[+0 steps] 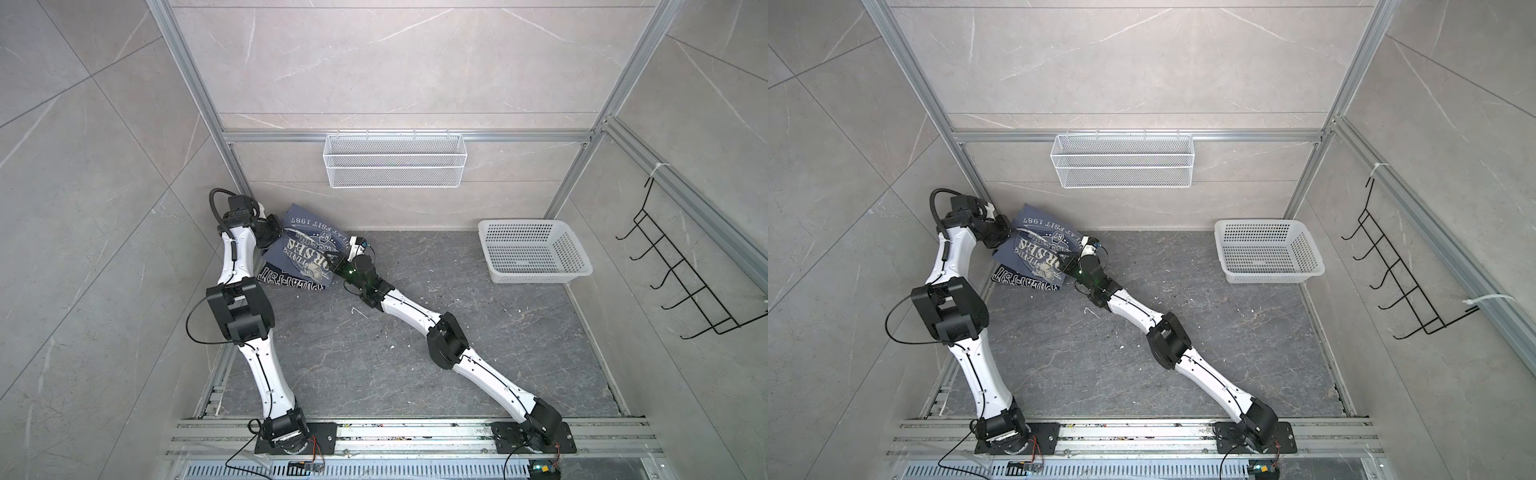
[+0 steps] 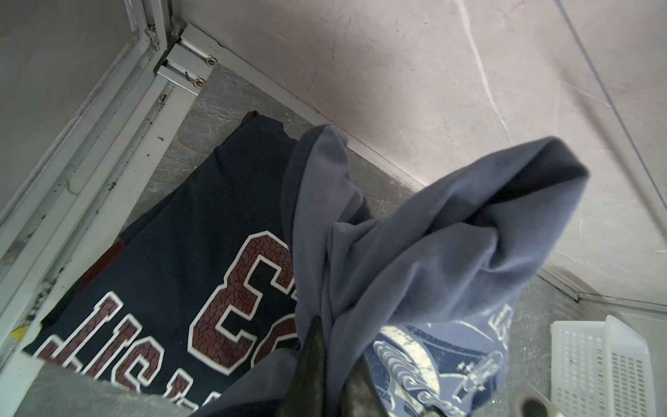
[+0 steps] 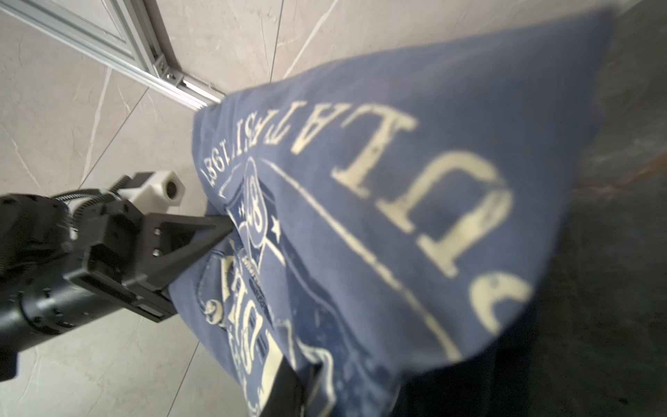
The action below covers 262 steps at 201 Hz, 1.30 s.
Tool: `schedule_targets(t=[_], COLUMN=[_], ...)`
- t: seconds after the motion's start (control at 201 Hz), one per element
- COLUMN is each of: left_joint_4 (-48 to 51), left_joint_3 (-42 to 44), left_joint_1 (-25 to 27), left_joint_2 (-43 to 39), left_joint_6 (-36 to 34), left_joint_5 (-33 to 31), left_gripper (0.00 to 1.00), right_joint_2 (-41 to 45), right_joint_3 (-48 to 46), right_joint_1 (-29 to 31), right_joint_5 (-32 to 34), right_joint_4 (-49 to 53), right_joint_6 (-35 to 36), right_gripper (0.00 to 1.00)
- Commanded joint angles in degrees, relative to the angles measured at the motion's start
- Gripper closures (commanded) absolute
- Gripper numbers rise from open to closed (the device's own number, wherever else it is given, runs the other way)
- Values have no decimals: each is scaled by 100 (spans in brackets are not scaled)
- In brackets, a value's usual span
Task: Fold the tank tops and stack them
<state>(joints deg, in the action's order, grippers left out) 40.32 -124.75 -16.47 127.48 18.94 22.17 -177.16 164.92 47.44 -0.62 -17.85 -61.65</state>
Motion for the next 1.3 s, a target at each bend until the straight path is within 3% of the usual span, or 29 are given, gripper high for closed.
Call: schedule_targets(t=[0.0, 0.04, 0.124, 0.139, 0.254, 0.348, 0.433, 0.567, 0.687, 0.851, 1.1, 1.299], left_joint_4=[-714, -566, -464, -447, -219, -144, -39, 242, 585, 1191, 548, -791], left_joint_3=[-452, -676, -958, -1011, -1384, -1500, -1561, -1676, -1681, -1491, 931, 3971], left_joint_1=[-212, -215, -216, -216, -211, -232, -256, -249, -175, -153, 139, 306], left_joint_2=[296, 512, 971, 1047, 1450, 1620, 1734, 1695, 1305, 556, -1620, -3869], left_joint_6=[131, 76, -83, -116, -443, -557, -496, -233, -56, 413, 643, 787], left_joint_5=[70, 72, 131, 142, 192, 21, -21, -518, -1372, -2310, -2899, -3343], left_gripper=[100, 100, 100, 100, 100, 100, 69, 35, 15, 2, 0, 0], right_joint_2=[-215, -171, -60, -34, 358, 1169, 2122, 3540, 4640, 6052, 8485, 10318], right_joint_3=[131, 62, -68, -99, -683, -2164, -3707, -5597, -7030, -8685, -10496, -11596], right_joint_1=[-77, -86, -133, -149, -275, -368, -408, -566, -797, -1055, -1164, -1581], right_joint_5=[313, 230, -45, -95, -607, -751, -500, -226, -86, -122, 445, 2007], right_joint_4=[12, 32, 59, 111, 87, -465, -958, -1261, -1260, -1238, 139, 1696], right_joint_6=[226, 262, 294, 289, 293, 293, 803, 1317, 1631, 2150, 3689, 5053], right_gripper=[75, 56, 4, 1, 1, 1, 1, 1, 1, 1, 1, 0])
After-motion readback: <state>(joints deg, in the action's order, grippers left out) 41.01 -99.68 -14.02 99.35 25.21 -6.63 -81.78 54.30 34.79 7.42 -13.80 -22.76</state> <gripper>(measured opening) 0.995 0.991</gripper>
